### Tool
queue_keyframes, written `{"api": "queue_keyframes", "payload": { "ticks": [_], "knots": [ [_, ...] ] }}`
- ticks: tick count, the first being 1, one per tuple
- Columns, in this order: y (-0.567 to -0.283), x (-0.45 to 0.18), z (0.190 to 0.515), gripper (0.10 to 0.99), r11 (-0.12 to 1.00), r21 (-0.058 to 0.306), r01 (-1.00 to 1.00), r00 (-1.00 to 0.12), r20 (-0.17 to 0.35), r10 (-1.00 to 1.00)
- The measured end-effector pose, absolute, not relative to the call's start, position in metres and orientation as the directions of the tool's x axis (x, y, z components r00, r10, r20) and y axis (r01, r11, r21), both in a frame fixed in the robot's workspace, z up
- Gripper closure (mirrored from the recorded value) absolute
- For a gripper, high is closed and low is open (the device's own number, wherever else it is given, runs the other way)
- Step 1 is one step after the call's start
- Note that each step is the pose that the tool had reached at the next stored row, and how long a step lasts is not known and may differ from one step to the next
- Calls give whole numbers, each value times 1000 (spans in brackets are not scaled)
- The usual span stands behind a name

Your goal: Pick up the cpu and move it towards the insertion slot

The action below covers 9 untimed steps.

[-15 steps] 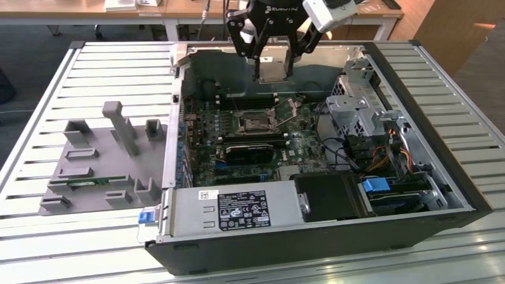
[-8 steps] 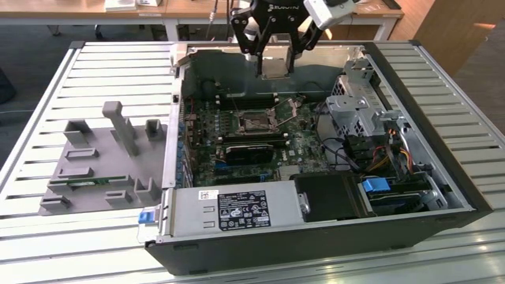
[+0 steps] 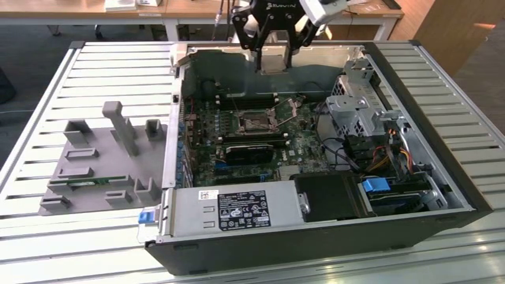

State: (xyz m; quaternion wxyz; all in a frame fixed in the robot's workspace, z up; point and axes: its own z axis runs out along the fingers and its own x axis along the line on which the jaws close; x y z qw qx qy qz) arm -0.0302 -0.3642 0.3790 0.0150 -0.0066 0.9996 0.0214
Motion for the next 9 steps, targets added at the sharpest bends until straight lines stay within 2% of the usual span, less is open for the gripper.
{"api": "queue_keyframes", "payload": {
  "ticks": [9],
  "knots": [
    [-336, -30, 369, 545, 999, 40, -14, -999, -29, -12]
  ]
}}
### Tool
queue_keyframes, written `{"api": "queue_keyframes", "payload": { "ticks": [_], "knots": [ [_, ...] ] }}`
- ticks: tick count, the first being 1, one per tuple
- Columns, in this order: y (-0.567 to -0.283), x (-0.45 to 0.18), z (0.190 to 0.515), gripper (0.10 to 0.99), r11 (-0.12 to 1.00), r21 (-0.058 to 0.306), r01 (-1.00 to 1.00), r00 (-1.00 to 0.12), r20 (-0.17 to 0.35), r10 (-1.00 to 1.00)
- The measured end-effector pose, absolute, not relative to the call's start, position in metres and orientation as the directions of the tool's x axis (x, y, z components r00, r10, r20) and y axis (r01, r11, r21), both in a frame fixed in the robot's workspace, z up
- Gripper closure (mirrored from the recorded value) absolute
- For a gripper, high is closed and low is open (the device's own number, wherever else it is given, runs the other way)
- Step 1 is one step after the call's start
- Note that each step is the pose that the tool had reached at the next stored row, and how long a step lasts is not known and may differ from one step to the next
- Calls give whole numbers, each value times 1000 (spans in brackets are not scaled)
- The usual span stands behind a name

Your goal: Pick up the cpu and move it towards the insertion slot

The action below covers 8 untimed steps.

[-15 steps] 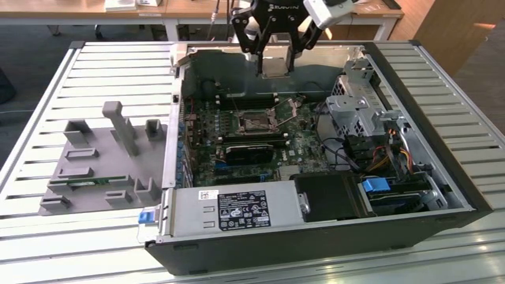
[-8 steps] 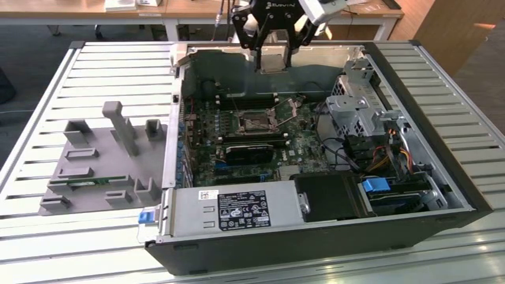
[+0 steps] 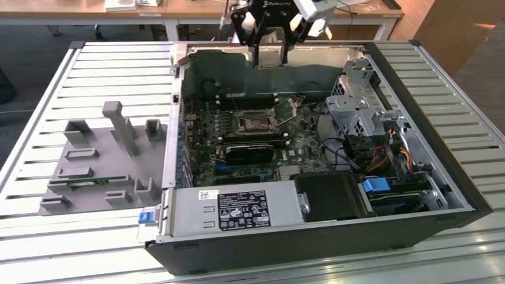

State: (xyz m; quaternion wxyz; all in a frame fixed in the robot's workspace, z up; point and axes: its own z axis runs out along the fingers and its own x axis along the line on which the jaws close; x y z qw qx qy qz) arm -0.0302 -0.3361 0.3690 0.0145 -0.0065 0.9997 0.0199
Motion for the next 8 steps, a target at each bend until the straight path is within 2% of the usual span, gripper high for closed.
{"api": "queue_keyframes", "payload": {
  "ticks": [8],
  "knots": [
    [-317, -30, 360, 545, 999, 31, -14, -1000, -25, -13]
  ]
}}
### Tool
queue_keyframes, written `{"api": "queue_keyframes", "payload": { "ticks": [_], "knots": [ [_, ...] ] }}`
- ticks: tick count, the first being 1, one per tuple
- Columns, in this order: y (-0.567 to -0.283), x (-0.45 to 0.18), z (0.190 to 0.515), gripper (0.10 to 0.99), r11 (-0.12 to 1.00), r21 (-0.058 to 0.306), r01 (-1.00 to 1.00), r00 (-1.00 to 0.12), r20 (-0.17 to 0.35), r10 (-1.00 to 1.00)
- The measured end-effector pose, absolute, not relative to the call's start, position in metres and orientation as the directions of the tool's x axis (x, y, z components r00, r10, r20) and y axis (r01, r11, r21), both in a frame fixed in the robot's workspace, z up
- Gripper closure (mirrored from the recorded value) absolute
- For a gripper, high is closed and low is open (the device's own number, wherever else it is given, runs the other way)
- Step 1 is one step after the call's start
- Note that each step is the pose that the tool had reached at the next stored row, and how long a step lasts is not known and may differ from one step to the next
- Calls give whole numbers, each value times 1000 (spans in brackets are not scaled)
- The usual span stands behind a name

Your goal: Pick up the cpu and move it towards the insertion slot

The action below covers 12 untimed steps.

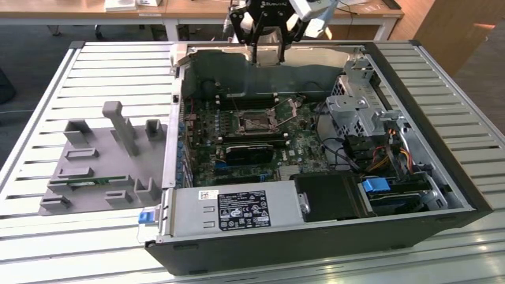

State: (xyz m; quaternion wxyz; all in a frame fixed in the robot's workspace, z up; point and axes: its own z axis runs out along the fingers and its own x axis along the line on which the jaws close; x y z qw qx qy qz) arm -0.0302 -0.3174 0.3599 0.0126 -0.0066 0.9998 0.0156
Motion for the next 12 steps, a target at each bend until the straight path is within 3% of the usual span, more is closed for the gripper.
{"api": "queue_keyframes", "payload": {
  "ticks": [12],
  "knots": [
    [-307, -30, 356, 545, 999, 29, -14, -1000, -24, -13]
  ]
}}
